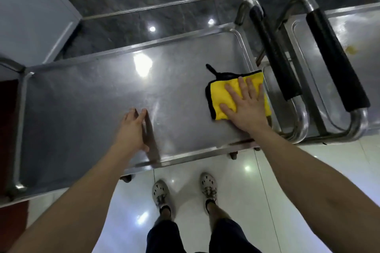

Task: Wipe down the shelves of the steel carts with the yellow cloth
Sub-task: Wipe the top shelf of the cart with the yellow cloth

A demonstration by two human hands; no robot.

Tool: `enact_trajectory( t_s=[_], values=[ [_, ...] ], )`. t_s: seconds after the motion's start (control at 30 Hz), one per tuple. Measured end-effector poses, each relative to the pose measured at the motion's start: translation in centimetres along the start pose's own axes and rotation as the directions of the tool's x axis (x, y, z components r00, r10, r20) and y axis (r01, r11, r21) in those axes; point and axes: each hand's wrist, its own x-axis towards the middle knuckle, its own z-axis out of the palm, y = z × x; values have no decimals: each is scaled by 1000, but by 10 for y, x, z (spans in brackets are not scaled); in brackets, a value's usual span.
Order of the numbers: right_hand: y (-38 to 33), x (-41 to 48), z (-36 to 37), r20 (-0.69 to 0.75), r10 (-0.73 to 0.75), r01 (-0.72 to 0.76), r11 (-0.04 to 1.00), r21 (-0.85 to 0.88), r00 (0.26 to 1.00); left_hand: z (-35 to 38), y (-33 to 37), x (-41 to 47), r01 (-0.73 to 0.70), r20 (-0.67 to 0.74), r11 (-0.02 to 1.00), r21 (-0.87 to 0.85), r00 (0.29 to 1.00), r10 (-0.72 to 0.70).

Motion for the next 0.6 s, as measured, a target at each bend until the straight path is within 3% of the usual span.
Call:
enact_trajectory(
  t_s=[0.07,0.1,0.13,0.17,0.23,0.3,0.33,0.37,0.4,0.47,0.5,0.53,0.6],
  values=[
    [-51,-4,13,-53,119,-116,992,44,992,0,-1,-1,5,-1,1000,-7,1000,-5],
    [-80,-11,19,-68,44,-39,996,76,997,0,-2,-1,12,-5,1000,-19,1000,-13],
    [-106,-20,26,-79,-121,129,987,100,989,1,-3,-2,20,-8,999,-29,1000,-20],
    [-125,-26,33,-88,-324,332,937,108,942,1,-4,-3,20,-10,999,-32,1000,-20],
    [-137,-17,37,-58,-653,656,750,86,755,1,-5,-4,3,-24,1000,-23,1000,-4],
    [-125,20,32,-1,-798,797,601,54,602,2,-6,-3,3,-30,1000,-23,1000,-3],
    [-115,45,28,28,-820,820,572,31,571,2,-6,-2,10,-30,1000,-16,999,-10],
    [-103,71,23,51,-805,805,593,23,591,3,-6,-1,21,-34,1000,-8,999,-21],
    [-89,99,18,53,-741,741,671,26,669,3,-6,-1,30,-39,1000,-1,999,-30],
    [-54,150,5,33,-457,455,889,59,889,3,-5,-1,37,-43,999,2,998,-37],
    [-40,171,-1,41,-263,260,963,67,964,2,-4,-1,39,-42,999,5,998,-38],
    [-32,186,-5,54,-76,72,995,71,996,1,-3,-1,40,-40,999,11,998,-39],
    [-44,205,-7,64,205,-210,975,72,977,-1,0,-2,44,-37,999,15,998,-43]
  ],
)
